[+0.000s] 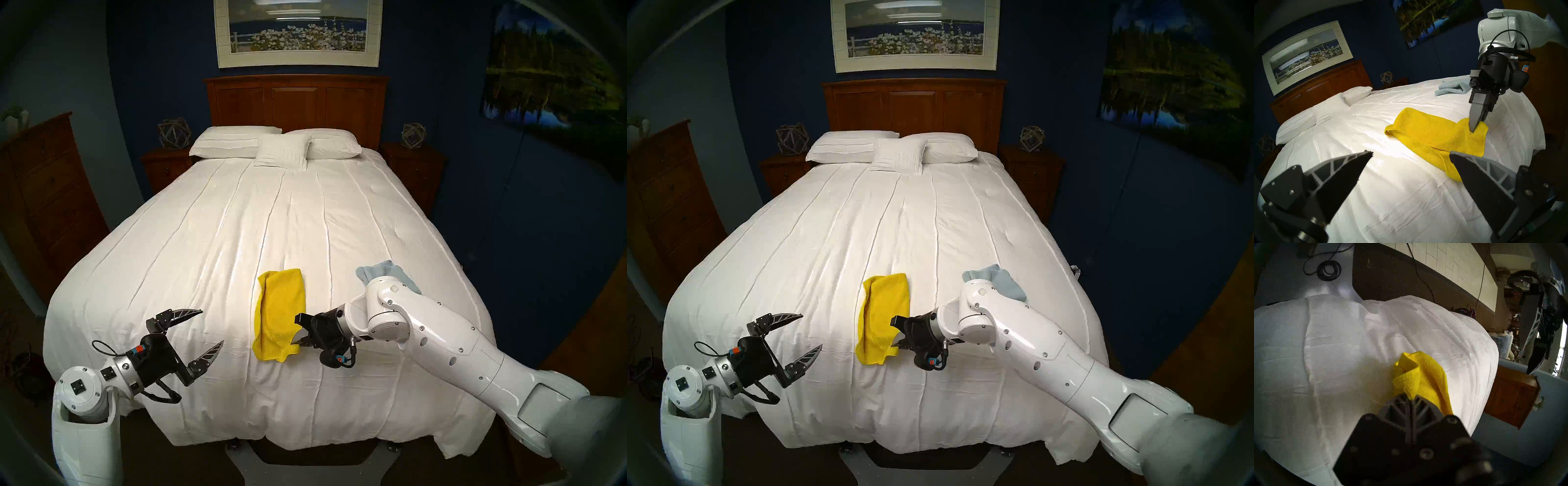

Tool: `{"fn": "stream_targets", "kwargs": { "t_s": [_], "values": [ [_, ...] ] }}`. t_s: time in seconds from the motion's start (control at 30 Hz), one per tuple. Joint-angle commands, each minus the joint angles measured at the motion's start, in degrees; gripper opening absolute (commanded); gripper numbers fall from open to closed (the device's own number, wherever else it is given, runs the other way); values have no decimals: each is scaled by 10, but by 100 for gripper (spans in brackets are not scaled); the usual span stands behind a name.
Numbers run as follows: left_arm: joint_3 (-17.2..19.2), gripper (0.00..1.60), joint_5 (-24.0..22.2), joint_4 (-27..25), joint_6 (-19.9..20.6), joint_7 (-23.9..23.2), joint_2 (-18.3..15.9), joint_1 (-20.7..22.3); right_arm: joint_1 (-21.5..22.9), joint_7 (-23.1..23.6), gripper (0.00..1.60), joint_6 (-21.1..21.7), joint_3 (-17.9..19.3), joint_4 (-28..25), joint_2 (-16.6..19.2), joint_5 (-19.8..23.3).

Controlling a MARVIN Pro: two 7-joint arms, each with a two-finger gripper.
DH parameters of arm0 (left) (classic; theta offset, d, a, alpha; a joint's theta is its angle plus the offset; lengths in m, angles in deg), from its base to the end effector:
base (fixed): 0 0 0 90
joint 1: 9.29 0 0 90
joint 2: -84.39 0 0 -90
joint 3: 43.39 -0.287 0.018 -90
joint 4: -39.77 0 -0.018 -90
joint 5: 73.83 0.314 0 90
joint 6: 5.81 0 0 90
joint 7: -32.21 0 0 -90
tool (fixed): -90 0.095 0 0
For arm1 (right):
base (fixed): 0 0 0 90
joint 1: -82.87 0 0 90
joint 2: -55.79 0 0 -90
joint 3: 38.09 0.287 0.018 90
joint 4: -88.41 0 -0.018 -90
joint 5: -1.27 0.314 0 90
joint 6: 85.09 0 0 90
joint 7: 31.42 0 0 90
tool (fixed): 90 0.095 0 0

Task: Fold the hand towels twice and stack them up

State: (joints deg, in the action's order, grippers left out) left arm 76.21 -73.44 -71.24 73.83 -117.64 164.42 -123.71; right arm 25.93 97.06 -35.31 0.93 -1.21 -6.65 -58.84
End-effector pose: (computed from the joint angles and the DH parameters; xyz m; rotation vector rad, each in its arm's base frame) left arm 0.2604 0.1329 -0.2787 2.0198 -1.1197 1.8973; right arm 0.4081 0.1524 -0.2798 0.0398 2.7098 1.1154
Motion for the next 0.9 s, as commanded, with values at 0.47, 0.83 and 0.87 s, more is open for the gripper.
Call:
{"fn": "stream_targets", "kwargs": {
  "t_s": [0.47,0.83,0.87],
  "values": [
    [0,160,-2,-5,-1,-1,0,1,148,-44,0,55,57,191,-152,6],
    [0,160,-3,-5,-1,-1,0,1,192,-66,0,88,65,309,-203,0],
    [0,160,-3,-5,-1,-1,0,1,201,-71,0,87,65,333,-212,-3]
  ]
}}
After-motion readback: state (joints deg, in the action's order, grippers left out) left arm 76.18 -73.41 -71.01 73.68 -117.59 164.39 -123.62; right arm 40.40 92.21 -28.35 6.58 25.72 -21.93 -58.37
